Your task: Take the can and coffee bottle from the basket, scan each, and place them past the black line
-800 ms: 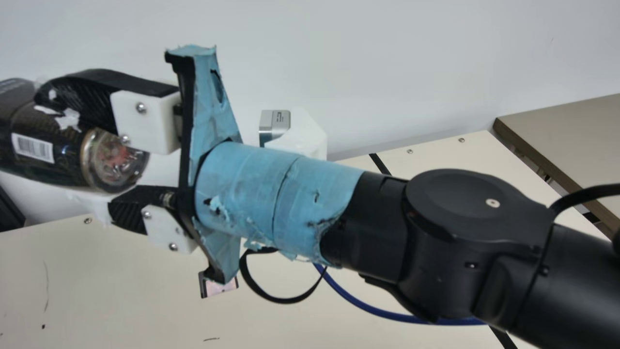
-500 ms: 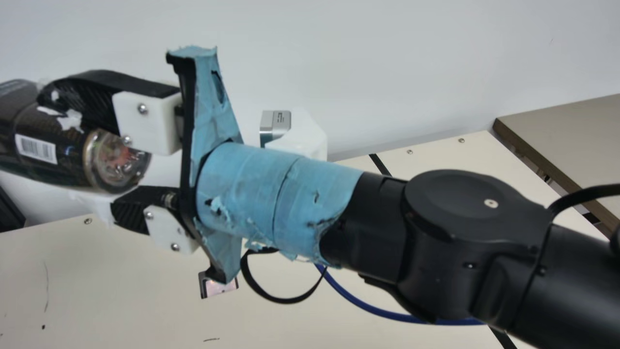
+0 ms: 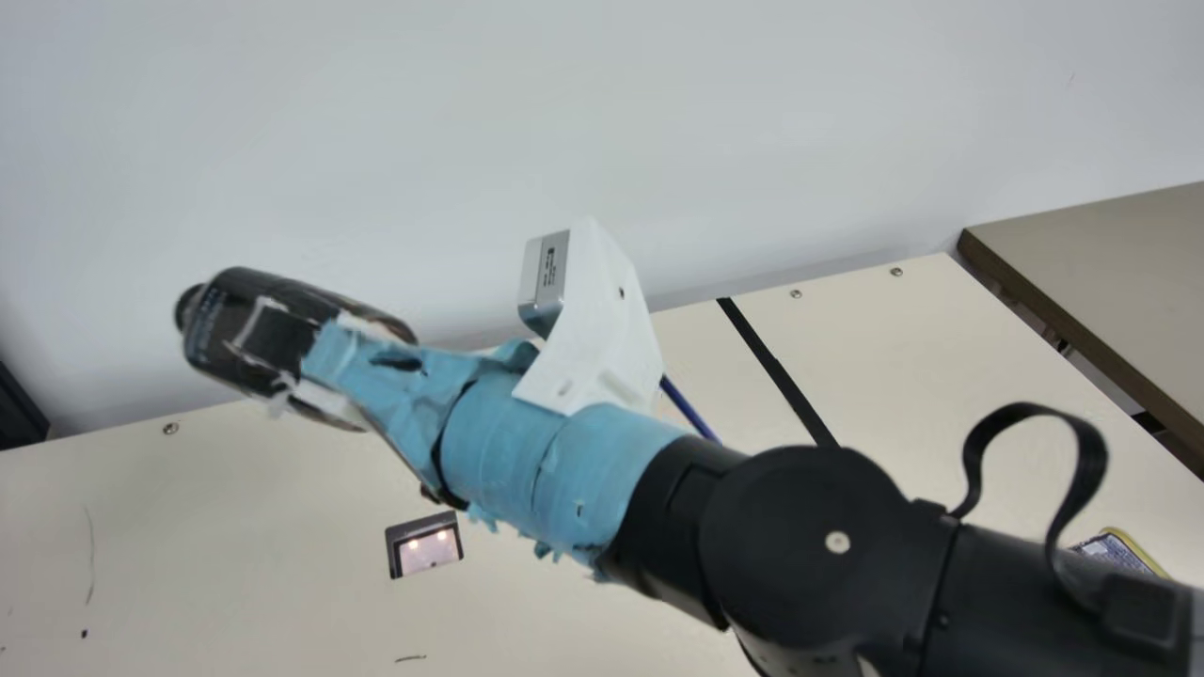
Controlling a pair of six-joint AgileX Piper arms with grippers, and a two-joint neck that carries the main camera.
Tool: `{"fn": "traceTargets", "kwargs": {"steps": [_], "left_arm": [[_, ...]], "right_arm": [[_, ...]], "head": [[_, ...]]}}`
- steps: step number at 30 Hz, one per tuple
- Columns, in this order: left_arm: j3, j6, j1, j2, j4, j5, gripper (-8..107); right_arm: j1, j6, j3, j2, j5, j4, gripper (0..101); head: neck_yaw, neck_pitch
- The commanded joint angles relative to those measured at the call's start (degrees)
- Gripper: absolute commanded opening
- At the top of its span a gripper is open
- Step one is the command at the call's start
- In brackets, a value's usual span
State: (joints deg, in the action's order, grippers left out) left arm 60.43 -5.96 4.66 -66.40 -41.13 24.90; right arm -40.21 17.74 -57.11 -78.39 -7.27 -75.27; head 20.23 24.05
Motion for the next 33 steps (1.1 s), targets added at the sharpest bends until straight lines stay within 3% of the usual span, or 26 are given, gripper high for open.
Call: {"fn": "traceTargets", "kwargs": {"steps": [1,10,21,25,30,31,33], "left_arm": [[0.0,0.0,0.0,0.0,0.0,0.0,90],[0.0,0.0,0.0,0.0,0.0,0.0,90],[0.0,0.0,0.0,0.0,-0.13,0.0,90],[0.0,0.0,0.0,0.0,-0.13,0.0,90],[0.0,0.0,0.0,0.0,-0.13,0.0,90],[0.0,0.0,0.0,0.0,-0.13,0.0,90],[0.0,0.0,0.0,0.0,-0.13,0.0,90]], "right_arm": [[-0.08,7.35,0.76,0.37,-2.94,0.01,0],[-2.69,32.46,4.18,3.83,-10.1,-7.53,0],[-6.91,60.54,7.96,11.64,-16.88,-23.08,0],[-7.36,62.88,10.75,13.18,-17.66,-24.72,0],[-5.05,61.94,14.36,14.35,-15.35,-24.72,0],[-5.7,63.25,13.55,14.26,-16.68,-24.93,0],[-5.07,62.86,14.38,14.38,-15.98,-24.93,0]], "head": [[0.35,0.78],[0.35,0.78],[0.35,0.78],[0.35,0.78],[0.35,0.78],[0.35,0.78],[0.35,0.78]]}}
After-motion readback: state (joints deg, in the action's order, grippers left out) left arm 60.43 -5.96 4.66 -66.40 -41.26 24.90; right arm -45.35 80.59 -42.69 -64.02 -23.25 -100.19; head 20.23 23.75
